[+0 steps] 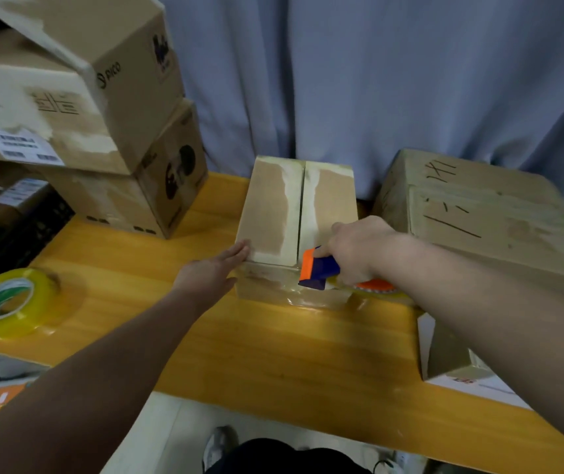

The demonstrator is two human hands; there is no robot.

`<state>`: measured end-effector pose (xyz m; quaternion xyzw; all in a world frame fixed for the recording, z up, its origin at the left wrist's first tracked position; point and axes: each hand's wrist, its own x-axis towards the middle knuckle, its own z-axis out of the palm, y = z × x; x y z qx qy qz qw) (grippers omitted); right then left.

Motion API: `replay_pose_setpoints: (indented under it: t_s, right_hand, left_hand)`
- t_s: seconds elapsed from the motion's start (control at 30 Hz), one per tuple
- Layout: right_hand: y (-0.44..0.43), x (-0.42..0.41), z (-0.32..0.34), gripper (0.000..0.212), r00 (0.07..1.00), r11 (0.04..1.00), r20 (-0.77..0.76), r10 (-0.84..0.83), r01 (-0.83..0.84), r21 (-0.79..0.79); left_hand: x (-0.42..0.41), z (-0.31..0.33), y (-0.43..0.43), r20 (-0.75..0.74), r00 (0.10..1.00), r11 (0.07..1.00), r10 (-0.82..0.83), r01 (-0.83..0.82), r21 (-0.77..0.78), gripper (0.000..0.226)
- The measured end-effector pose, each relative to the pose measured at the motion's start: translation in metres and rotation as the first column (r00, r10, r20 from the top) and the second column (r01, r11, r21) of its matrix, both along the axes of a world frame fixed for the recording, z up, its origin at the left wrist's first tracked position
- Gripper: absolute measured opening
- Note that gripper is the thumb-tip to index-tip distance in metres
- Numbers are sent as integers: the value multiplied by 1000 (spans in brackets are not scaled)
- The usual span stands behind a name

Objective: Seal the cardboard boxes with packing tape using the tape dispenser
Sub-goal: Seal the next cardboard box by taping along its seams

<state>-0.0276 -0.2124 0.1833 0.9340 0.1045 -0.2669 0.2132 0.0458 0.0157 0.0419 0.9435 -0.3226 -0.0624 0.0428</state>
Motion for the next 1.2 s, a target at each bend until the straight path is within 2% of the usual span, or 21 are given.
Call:
replay_pose_setpoints:
  t_s: [0.1, 0.17, 0.3, 0.43, 0.57, 0.67, 0.83, 0.93, 1.03, 1.2]
  right_hand:
    - [0, 0, -5, 48, 1000, 1000, 11, 8, -8, 16]
    - [-1, -1, -7, 47, 1000, 999, 22, 10, -11, 31]
    - [-2, -3, -8, 48, 999, 999, 39, 7, -8, 45]
    - [-2, -6, -10, 49, 998, 998, 62, 12, -16, 54]
    - [-2, -3, -9, 47, 998, 998, 64, -15, 11, 60]
    - [9, 2, -10, 38, 996, 997, 80, -30, 24, 78]
    - [46, 17, -12, 20, 987, 979, 153, -46, 14, 203]
    - [60, 26, -13, 14, 985, 985, 166, -52, 23, 171]
    - [62, 27, -11, 19, 989, 990, 141, -39, 19, 140]
    - [45, 15, 6, 44, 993, 983, 106, -45, 25, 184]
  left_hand:
    - [-13, -3, -8, 120, 992, 992, 29, -43, 115, 73]
    - [-34, -8, -33, 154, 988, 996, 0, -14, 89, 75]
    - [-59, -18, -65, 106, 993, 998, -59, 55, 43, 71]
    - [-48, -10, -51, 180, 973, 979, -142, 112, 168, 62]
    - [-48, -2, -57, 176, 974, 973, -143, 106, 203, 62]
    - [-41, -2, -45, 172, 976, 969, -131, 89, 229, 65]
    - [-8, 10, -14, 143, 986, 973, -89, 55, 226, 65]
    - [4, 15, -10, 97, 992, 969, -86, 61, 238, 67]
    - [3, 16, -15, 61, 995, 966, -84, 67, 248, 70]
    - [2, 22, -17, 35, 997, 962, -65, 53, 269, 73]
